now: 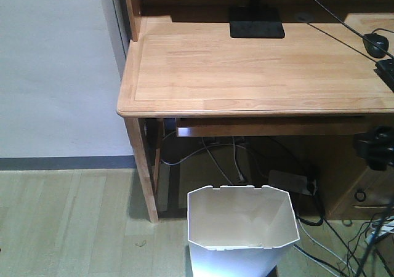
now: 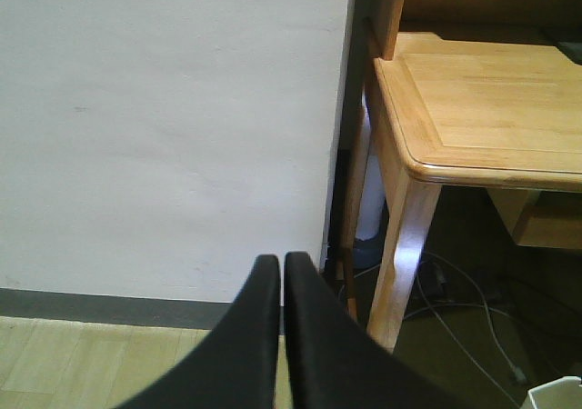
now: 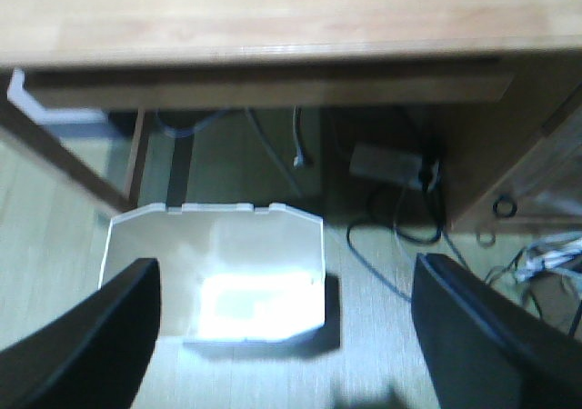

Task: Move trash bin to bedside with robot
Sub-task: 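Lower the right gripper to the rim of the white trash bin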

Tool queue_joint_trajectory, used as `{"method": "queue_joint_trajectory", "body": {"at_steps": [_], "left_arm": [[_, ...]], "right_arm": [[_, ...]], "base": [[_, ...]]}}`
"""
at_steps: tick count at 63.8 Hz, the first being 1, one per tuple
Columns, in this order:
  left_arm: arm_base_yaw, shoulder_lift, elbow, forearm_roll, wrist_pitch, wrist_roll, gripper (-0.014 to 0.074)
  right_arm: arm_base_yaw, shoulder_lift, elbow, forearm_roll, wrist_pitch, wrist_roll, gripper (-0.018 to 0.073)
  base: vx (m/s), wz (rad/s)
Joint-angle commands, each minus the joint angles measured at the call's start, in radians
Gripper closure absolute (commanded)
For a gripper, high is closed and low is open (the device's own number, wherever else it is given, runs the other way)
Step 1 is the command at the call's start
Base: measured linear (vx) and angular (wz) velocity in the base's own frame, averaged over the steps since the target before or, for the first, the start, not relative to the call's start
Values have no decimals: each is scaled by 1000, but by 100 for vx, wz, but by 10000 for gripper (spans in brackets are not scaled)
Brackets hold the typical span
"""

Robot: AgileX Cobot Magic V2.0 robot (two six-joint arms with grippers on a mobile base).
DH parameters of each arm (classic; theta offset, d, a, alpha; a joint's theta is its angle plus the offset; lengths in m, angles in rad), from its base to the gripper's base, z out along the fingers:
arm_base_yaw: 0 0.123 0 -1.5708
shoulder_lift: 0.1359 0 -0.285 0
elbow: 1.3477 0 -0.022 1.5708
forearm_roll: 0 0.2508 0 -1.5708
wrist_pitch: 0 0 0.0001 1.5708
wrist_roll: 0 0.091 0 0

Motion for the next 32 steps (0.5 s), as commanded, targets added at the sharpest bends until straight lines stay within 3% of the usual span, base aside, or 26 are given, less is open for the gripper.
{"method": "queue_joint_trajectory", "body": {"at_steps": [1, 9, 17, 22, 32], "left_arm": [[-3, -14, 3, -2, -66, -4, 603], [-3, -14, 3, -2, -66, -4, 603], [-3, -14, 3, -2, -66, -4, 603], [-3, -14, 3, -2, -66, -4, 603], [-3, -14, 3, -2, -66, -4, 603]], "right_arm": [[1, 76, -72, 41, -15, -63, 17], [-8, 173, -109, 53, -28, -99, 17], [-70, 277, -122, 116, -50, -149, 17], [-125, 342, -124, 203, -57, -241, 17], [-228, 490, -124, 469, -91, -501, 17]], "base": [[0, 0], [0, 0], [0, 0], [0, 0], [0, 0]]}}
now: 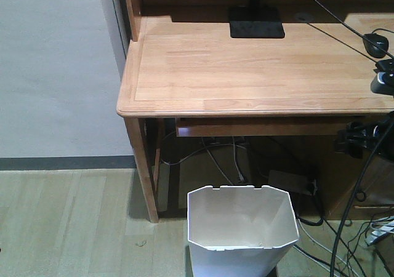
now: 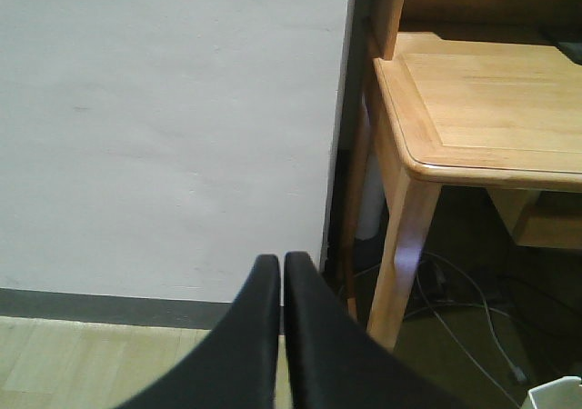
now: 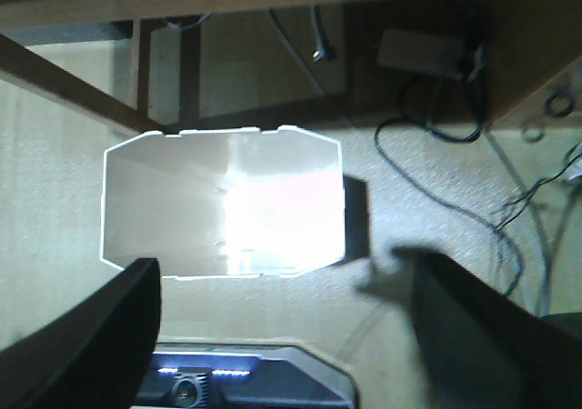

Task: Move trash bin to bedside with robot
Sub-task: 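Lower the right gripper to the rim of the white trash bin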

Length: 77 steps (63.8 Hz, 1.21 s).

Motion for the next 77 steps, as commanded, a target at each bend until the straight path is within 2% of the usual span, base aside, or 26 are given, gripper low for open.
{"method": "queue_joint_trajectory", "body": {"at_steps": [1, 6, 13, 31, 38, 46, 56, 64, 77], "left_arm": [[-3, -14, 3, -2, -66, -4, 603], [-3, -14, 3, -2, -66, -4, 603], [-3, -14, 3, -2, -66, -4, 603], [-3, -14, 3, -2, -66, -4, 603], [-3, -14, 3, -2, -66, -4, 603], [-3, -14, 3, -2, -66, -4, 603], [-3, -14, 3, -2, -66, -4, 603], [-3, -14, 3, -2, -66, -4, 603], [-3, -14, 3, -2, -66, -4, 603]], "right_arm": [[-61, 60, -32, 181, -71, -207, 17], [-85, 136, -32, 267, -87, -334, 17], [-84, 234, -31, 300, -147, -466, 17], [-82, 474, -32, 414, -364, -667, -19], [-82, 581, -55, 479, -379, -765, -62], [-82, 700, -99, 566, -368, -815, -85], [-73, 819, -158, 613, -368, -897, -82], [-31, 902, -206, 614, -412, -943, -78], [48, 1039, -314, 613, -455, -949, -72]], "base": [[0, 0], [0, 0], [0, 0], [0, 0], [0, 0], [0, 0], [0, 0], [0, 0], [0, 0]]}}
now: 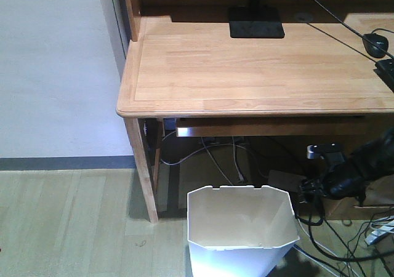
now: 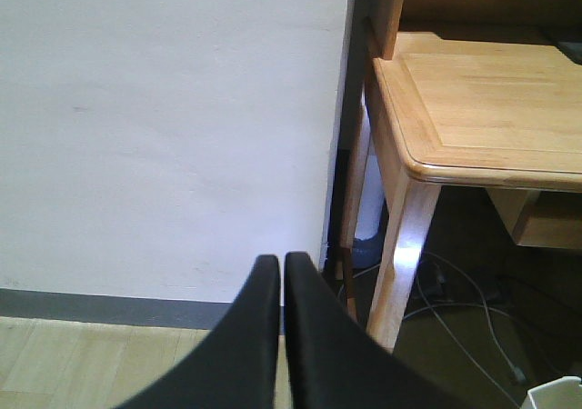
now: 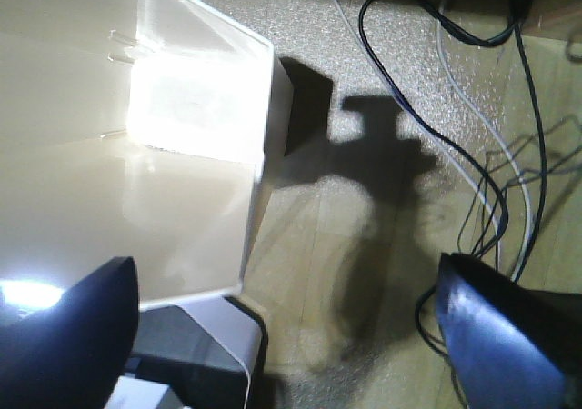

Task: Move trash bin to bedside with robot
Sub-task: 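Lower the right gripper to the rim of the white trash bin, then close the right gripper on the bin rim and pull it out from under the desk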

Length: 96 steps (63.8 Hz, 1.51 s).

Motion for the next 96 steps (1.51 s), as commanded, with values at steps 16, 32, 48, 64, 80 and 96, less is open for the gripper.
{"method": "queue_joint_trajectory", "body": {"at_steps": [16, 32, 48, 64, 80, 96], "left_arm": [[-3, -14, 3, -2, -66, -4, 603], [-3, -14, 3, -2, -66, -4, 603], [-3, -14, 3, -2, -66, -4, 603], [-3, -14, 3, -2, -66, -4, 603], [-3, -14, 3, -2, -66, -4, 603], [-3, -14, 3, -2, -66, -4, 603]], "right_arm": [[33, 168, -184, 13, -4, 5, -26], [35, 315, -302, 13, 69, 7, -2], [34, 434, -410, 13, 73, 10, -2], [34, 525, -499, 14, 81, 52, 29], [35, 581, -580, -7, 153, 109, 227], [31, 576, -631, 23, 272, 107, 573]], "base": [[0, 0], [0, 0], [0, 0], [0, 0], [0, 0], [0, 0]]}}
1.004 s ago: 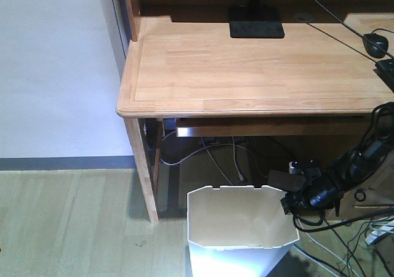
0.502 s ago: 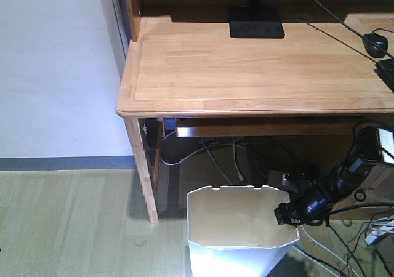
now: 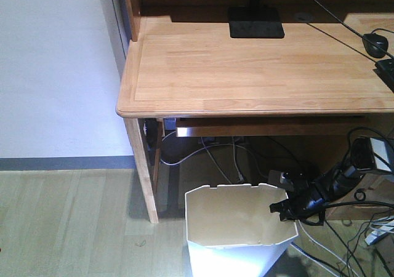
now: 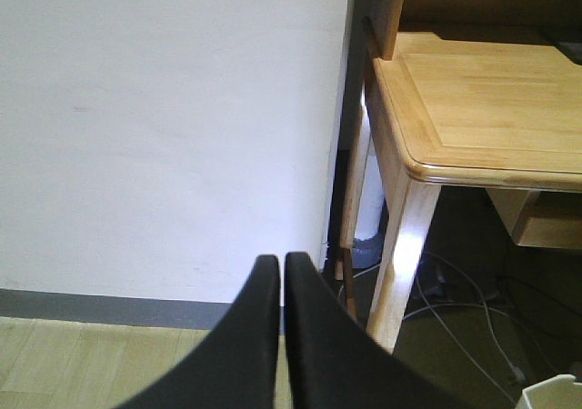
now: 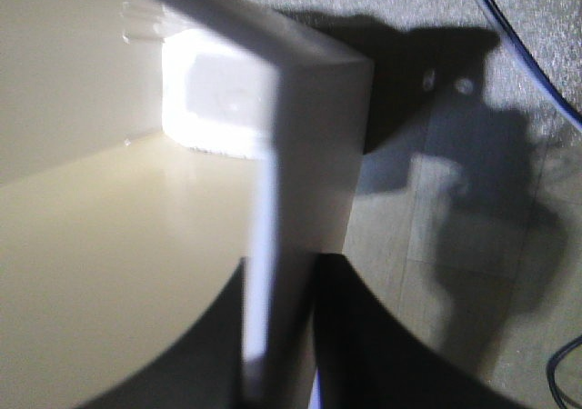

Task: Move trash bin to bedside with robot
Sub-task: 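Close the right gripper on the bin rim and pull it out from under the desk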

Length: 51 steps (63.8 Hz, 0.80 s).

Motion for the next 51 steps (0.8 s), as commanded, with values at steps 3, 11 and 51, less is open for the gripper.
{"method": "queue_joint_trajectory", "body": {"at_steps": [3, 11, 51], "left_arm": [[-3, -14, 3, -2, -66, -4, 603], [-3, -14, 3, -2, -66, -4, 603], [-3, -14, 3, -2, -66, -4, 603]], "right_arm": [[0, -71, -16, 36, 131, -26, 571], [0, -99, 6, 70, 149, -70, 568], [-237, -395, 347, 257, 459, -327, 564]], "base": [[0, 0], [0, 0], [0, 0]]}}
